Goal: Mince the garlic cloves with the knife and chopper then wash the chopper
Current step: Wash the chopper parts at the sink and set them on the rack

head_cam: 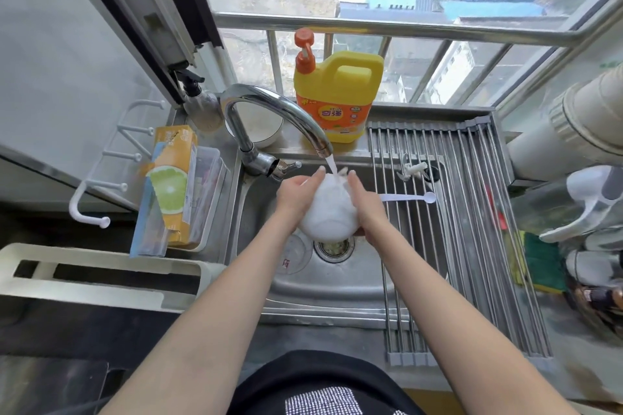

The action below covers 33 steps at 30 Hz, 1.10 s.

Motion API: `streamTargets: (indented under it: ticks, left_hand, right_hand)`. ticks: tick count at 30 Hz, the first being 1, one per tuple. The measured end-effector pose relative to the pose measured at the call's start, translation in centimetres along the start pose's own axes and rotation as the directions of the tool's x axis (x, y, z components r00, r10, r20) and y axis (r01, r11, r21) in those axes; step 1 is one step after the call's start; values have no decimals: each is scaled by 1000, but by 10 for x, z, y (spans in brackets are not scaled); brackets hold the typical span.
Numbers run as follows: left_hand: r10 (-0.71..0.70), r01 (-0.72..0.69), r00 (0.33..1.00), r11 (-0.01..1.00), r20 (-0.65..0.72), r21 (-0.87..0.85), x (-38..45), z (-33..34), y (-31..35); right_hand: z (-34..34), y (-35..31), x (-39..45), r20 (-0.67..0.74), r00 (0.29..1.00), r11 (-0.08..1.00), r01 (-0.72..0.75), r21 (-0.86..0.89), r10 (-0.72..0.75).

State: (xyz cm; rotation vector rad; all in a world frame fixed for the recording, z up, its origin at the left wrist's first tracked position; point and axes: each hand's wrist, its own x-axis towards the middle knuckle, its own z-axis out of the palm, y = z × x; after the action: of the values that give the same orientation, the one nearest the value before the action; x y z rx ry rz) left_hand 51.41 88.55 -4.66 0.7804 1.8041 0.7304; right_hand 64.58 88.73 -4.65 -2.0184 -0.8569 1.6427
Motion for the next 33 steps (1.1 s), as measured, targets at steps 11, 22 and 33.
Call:
streamTargets:
  ticks: [11,22,33]
  left_hand:
    - [-276,488,791,824,547,-289,-9,-1,5]
    - [-40,78,959,989,279,-126,-9,22,9]
    - [-215,227,960,973,179,-49,1,1,-28]
  right_hand:
    - [-2,-1,11,-295,953,988,104,116,-65]
    - [13,16,4,132,990,955,12,297,-53]
    - [-8,7,-3,379,922,719,-213,662,-76]
